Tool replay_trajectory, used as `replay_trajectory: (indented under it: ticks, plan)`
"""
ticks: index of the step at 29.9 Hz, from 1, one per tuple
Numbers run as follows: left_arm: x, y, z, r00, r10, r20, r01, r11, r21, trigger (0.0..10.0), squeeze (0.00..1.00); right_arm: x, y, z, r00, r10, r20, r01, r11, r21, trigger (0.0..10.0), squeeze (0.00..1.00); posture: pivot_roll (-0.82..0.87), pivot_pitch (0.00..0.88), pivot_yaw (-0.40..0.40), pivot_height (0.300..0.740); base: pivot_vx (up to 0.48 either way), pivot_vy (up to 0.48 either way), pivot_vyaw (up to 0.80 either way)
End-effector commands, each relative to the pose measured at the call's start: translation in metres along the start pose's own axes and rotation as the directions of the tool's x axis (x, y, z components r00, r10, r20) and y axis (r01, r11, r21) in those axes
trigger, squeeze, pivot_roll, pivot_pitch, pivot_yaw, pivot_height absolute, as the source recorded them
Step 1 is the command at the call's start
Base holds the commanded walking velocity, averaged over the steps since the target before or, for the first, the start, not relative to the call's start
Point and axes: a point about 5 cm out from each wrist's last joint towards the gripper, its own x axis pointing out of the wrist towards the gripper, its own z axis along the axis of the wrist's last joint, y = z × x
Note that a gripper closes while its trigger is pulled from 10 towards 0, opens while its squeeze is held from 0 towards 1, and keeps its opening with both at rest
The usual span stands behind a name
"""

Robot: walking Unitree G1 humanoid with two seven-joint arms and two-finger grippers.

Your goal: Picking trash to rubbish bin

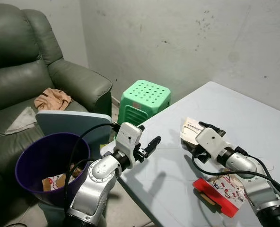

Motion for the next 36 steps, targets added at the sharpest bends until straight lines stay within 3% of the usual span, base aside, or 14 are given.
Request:
replay_trajectory:
  ticks: [1, 8, 16, 21, 23, 36]
  plan:
    - [0.001, -0.002, 0.006, 1.0, -0.007, 0.016, 0.007, 1.0, 0.002, 10.0, 0.0, 0.001, -0.007, -0.003, 1.0, -0.01, -0.024, 0.009, 0.998, -0.065, 10.0, 0.0, 0.06, 0.0, -0.068, 0.74, 0.0, 0.0, 0.0]
    - [0.0, 0.0, 0.008, 1.0, 0.009, 0.019, -0.009, 1.0, -0.004, 10.0, 0.0, 0.001, -0.012, -0.009, 0.998, 0.017, -0.053, -0.025, 0.989, -0.146, 10.0, 0.0, 0.06, 0.0, -0.072, 0.74, 0.0, 0.0, 0.0]
    - [0.001, -0.001, 0.009, 1.0, 0.015, 0.025, -0.014, 1.0, -0.019, 10.0, 0.0, 0.0, -0.015, -0.009, 0.998, 0.058, -0.012, -0.06, 0.988, -0.143, 10.0, 0.0, 0.06, 0.0, -0.075, 0.74, 0.0, 0.0, 0.0]
    - [0.001, 0.0, 0.009, 1.0, 0.02, 0.023, -0.02, 1.0, -0.017, 10.0, 0.0, -0.004, -0.014, -0.003, 0.993, 0.096, 0.064, -0.087, 0.988, -0.125, 10.0, 0.0, 0.06, 0.0, -0.076, 0.74, 0.0, 0.0, 0.0]
    - [0.001, 0.0, 0.009, 1.0, 0.02, 0.024, -0.019, 1.0, -0.016, 10.0, 0.0, -0.005, -0.013, -0.004, 0.993, 0.106, 0.059, -0.095, 0.982, -0.166, 10.0, 0.0, 0.06, 0.0, -0.075, 0.74, 0.0, 0.0, 0.0]
    - [0.003, 0.001, 0.011, 0.999, 0.02, 0.028, -0.02, 1.0, -0.013, 10.0, 0.0, -0.002, -0.018, -0.017, 0.995, 0.079, -0.056, -0.09, 0.969, -0.231, 10.0, 0.0, 0.06, 0.0, -0.074, 0.74, 0.0, 0.0, 0.0]
